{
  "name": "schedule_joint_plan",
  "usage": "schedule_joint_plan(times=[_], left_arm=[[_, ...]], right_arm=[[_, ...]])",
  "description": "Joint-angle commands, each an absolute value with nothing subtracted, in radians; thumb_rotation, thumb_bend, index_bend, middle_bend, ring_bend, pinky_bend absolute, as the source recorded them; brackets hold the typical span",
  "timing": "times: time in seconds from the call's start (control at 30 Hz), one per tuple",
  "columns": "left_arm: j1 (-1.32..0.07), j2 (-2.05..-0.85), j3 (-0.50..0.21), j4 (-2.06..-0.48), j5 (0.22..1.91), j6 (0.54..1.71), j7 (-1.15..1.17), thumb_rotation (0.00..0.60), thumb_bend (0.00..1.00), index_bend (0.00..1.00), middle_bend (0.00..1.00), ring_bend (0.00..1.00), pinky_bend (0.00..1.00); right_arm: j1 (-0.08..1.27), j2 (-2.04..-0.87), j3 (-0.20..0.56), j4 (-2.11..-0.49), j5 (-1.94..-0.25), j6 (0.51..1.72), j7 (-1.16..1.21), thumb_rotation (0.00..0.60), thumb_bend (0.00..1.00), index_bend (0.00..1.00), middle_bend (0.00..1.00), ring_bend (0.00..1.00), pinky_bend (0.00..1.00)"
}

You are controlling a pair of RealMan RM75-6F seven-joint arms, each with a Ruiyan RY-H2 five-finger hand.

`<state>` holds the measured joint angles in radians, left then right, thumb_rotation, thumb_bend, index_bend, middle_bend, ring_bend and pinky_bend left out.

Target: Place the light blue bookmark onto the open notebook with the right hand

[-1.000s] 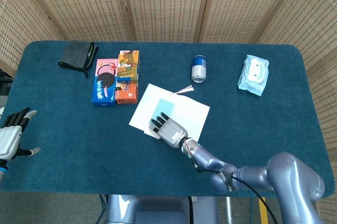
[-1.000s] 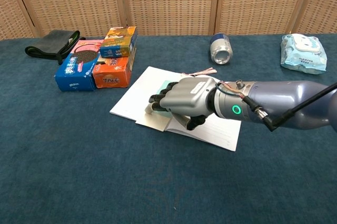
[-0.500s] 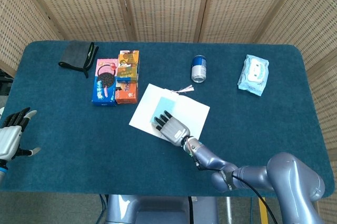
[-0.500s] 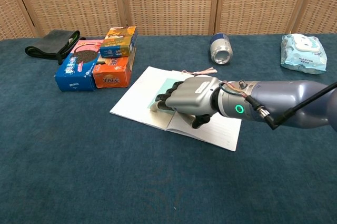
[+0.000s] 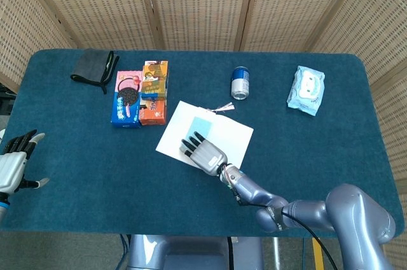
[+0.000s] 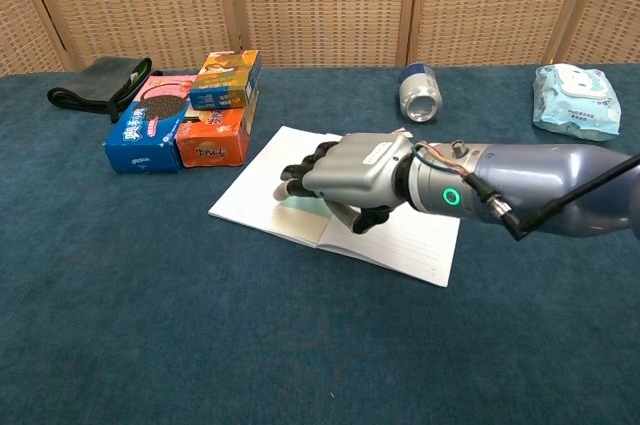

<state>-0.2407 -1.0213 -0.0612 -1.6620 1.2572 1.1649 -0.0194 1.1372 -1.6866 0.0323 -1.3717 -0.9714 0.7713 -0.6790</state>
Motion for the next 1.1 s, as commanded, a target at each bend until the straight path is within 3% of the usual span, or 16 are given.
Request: schedule_joint_plan(times=[0.03,0.23,0.3,0.43,0.47,0.57,0.7,0.77,1.1], left_arm=[[-0.241,-1.021,-0.061,-1.662,1.257,1.165,-0.019,0.6,0.04,0.0,0.0,0.0,0.0],[-0.242,-1.017,-0.06,-1.663,1.261,1.161,-0.028,0.6,0.04,0.0,0.0,0.0,0.0],[-0.239,-1.013,-0.06,-1.664,1.267,1.165,-0.039,0.6,0.04,0.0,0.0,0.0,0.0],[-0.231,-1.005,-0.058,-1.661,1.285,1.18,-0.063,0.6,0.04,0.0,0.0,0.0,0.0],[-0.229,-1.004,-0.057,-1.66,1.29,1.183,-0.067,0.6,0.03,0.0,0.0,0.0,0.0],[-0.222,-1.004,-0.054,-1.657,1.311,1.2,-0.079,0.6,0.03,0.0,0.0,0.0,0.0],[-0.209,-1.008,-0.049,-1.651,1.343,1.237,-0.086,0.6,0.03,0.0,0.0,0.0,0.0],[-0.189,-1.012,-0.043,-1.655,1.365,1.28,-0.083,0.6,0.03,0.0,0.0,0.0,0.0],[-0.151,-1.038,-0.025,-1.65,1.429,1.365,-0.051,0.6,0.03,0.0,0.0,0.0,0.0]], right_arm=[[1.13,-1.685,0.045,-1.374,-0.991,0.785,-0.659,0.6,1.0,0.0,0.0,0.0,0.0],[1.09,-1.632,0.084,-1.439,-1.102,0.901,-0.589,0.6,1.0,0.0,0.0,0.0,0.0],[1.054,-1.577,0.084,-1.493,-1.169,0.967,-0.544,0.6,0.95,0.0,0.0,0.0,0.0],[0.955,-1.459,0.056,-1.576,-1.291,1.121,-0.457,0.6,0.32,0.0,0.0,0.0,0.0],[0.933,-1.437,0.047,-1.585,-1.314,1.151,-0.44,0.6,0.21,0.0,0.0,0.0,0.0],[0.821,-1.34,0.007,-1.617,-1.377,1.291,-0.348,0.6,0.04,0.0,0.0,0.0,0.0],[0.65,-1.235,-0.044,-1.623,-1.406,1.472,-0.199,0.6,0.0,0.0,0.0,0.0,0.0],[0.49,-1.198,-0.095,-1.579,-1.409,1.618,-0.038,0.6,0.0,0.0,0.0,0.0,0.0],[0.236,-1.24,-0.102,-1.434,-1.393,1.772,0.163,0.6,0.0,0.0,0.0,0.0,0.0]])
